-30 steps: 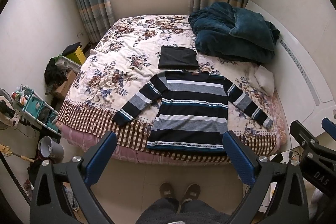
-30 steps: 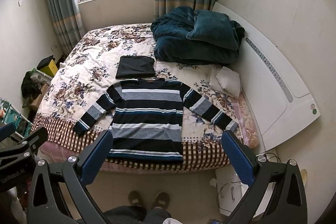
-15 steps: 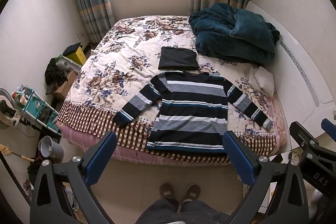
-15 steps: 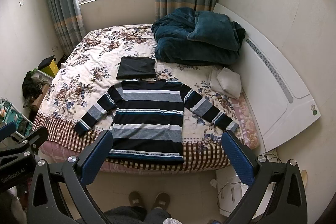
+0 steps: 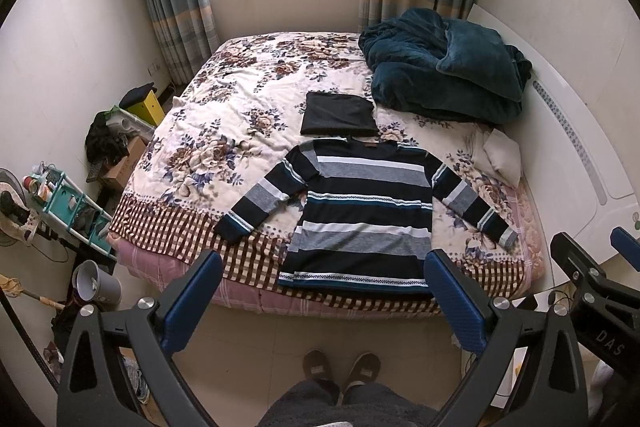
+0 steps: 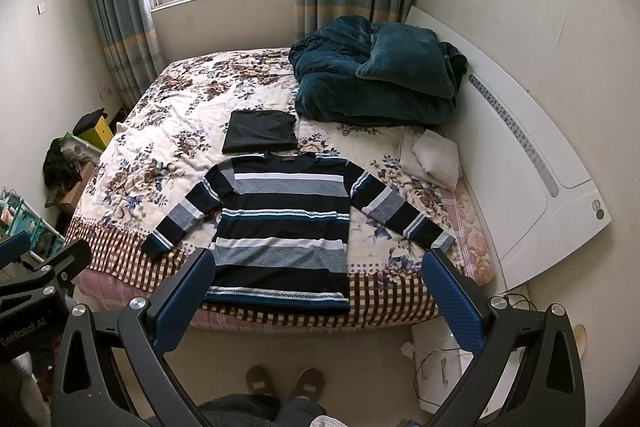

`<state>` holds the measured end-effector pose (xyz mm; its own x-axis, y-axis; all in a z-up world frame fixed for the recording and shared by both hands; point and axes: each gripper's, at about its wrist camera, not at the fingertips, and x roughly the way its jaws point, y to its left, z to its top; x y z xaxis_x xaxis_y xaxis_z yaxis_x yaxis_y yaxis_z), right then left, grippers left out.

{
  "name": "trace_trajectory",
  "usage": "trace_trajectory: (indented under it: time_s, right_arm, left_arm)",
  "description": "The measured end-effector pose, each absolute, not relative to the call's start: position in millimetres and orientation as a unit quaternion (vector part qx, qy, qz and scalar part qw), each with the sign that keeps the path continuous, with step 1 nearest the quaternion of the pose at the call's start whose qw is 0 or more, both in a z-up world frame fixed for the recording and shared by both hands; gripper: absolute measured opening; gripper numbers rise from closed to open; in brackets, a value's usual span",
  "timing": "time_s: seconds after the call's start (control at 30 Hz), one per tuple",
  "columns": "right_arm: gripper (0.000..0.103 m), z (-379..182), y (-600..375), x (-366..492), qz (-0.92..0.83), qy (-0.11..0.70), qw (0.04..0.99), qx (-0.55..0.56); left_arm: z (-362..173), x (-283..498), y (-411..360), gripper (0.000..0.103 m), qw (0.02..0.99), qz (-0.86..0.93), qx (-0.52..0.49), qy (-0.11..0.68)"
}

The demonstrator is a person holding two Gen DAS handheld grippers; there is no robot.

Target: Fold small clothes

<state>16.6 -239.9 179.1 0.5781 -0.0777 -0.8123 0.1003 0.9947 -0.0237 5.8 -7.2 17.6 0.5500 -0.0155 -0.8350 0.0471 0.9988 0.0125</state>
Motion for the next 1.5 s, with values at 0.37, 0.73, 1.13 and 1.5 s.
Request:
trace_trajectory:
  time_s: [0.37,0.73,1.13,1.5]
  right_arm:
    - [0.103,182,-239,16,-0.050,0.455,0.889,0.013]
    - [0.103,188,-236,16,-0.048,0.456,0.888,0.013]
    - [0.103,181,-231,33,-0.076,0.466,0.881,0.024]
    - [0.103,74,-278,117,-0.196,0.477,0.854,0.073]
  left_arm:
    - [22,7,-10,0.103,0.881,-0.018,0.018,0.473]
    - [32,13,-17,0.103,0.882,-0.018,0.020,0.471]
    - [-1,60,-22,0.103,0.891,-0.017,0.041,0.453]
    - [-90,150,-56,0.103,0.881,-0.035,0.098,0.461]
